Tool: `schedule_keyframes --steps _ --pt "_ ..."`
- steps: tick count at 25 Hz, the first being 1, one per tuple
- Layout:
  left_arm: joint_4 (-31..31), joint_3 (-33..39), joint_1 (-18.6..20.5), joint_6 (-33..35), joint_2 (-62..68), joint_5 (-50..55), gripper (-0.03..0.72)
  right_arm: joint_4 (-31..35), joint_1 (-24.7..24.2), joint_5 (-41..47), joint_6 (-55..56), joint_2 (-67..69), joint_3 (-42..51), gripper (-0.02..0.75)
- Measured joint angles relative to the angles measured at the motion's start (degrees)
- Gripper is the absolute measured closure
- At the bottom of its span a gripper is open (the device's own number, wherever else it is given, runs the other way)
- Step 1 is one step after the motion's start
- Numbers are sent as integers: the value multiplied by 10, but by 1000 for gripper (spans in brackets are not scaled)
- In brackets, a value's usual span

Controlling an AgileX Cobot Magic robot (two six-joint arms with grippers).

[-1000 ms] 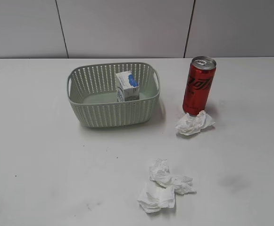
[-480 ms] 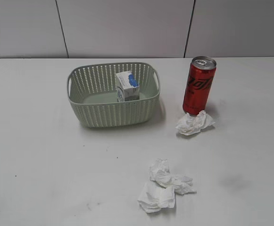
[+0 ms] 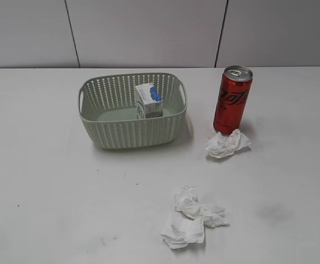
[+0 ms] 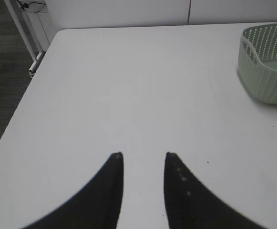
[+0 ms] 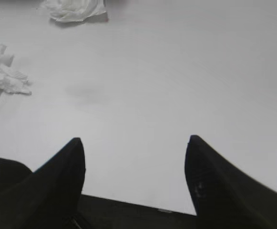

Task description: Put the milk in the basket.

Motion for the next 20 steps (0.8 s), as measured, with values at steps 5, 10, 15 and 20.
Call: schedule_keyframes --steps 5,10,15,20 --pt "0 0 0 0 0 0 467 0 -52 0 0 -63 0 226" --pt "0 0 0 0 0 0 467 0 -86 0 0 -119 0 226" --pt "0 0 0 0 0 0 467 0 -106 0 -1 -144 0 226" --pt "0 0 0 0 0 0 467 -1 -109 0 -1 -146 0 226"
